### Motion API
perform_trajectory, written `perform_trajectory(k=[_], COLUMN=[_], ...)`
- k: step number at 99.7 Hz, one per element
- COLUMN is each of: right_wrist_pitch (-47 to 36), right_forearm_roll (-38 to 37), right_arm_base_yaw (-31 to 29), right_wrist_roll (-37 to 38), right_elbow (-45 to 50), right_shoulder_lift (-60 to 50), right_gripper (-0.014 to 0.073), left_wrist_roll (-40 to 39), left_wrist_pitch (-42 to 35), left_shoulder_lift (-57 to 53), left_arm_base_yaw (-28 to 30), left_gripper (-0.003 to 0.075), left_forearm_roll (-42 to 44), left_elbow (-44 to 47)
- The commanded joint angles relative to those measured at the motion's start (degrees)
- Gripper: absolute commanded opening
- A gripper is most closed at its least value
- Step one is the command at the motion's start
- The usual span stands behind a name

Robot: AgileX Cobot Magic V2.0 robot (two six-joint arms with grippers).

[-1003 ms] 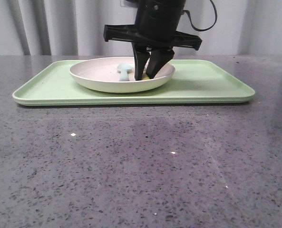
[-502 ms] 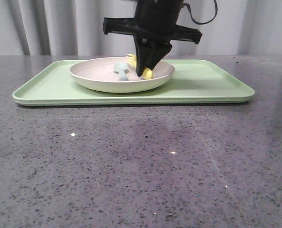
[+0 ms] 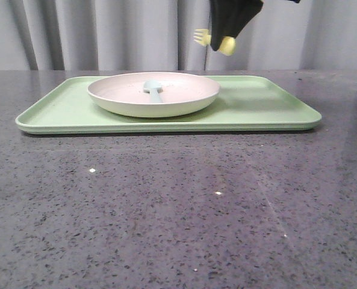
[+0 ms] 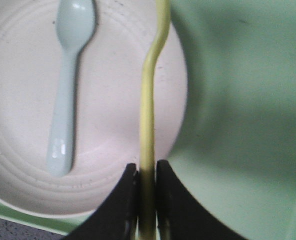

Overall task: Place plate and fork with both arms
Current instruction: 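Lift the fork and carry it beside the plate with the right gripper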

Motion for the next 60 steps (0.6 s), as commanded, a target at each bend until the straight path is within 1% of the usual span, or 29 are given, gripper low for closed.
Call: perform_trajectory(k=[1, 22, 31, 60], right_wrist_pitch=[1.13, 5.64, 5.64, 3.96], right_forearm_roll=[-1.48, -5.74, -6.76, -6.88], right_arm_base_yaw=[-1.41, -3.54, -3.73, -3.78], right_wrist_roll=[-0.63, -0.63, -0.63, -0.63], right_elbow=[-1.80, -1.75, -1.12, 2.50], right_shoulder_lift=[-4.57, -5.15, -5.15, -4.19], right_gripper=[-0.0067, -0.0067, -0.0067, -0.0067], left_wrist_roll=[-0.50, -0.50, -0.50, -0.50], left_wrist_pitch=[-3.75, -3.75, -3.75, -3.24], left_shoulder_lift=[-0.09, -0.09, -0.09, -0.09], left_arm_base_yaw=[0.13, 0.13, 0.13, 0.13], left_gripper=[0.0323, 0.0323, 0.0322, 0.0322], left_forearm_roll=[-0.41, -0.41, -0.41, -0.41], left_elbow=[-1.58, -1.58, -1.58, -1.58])
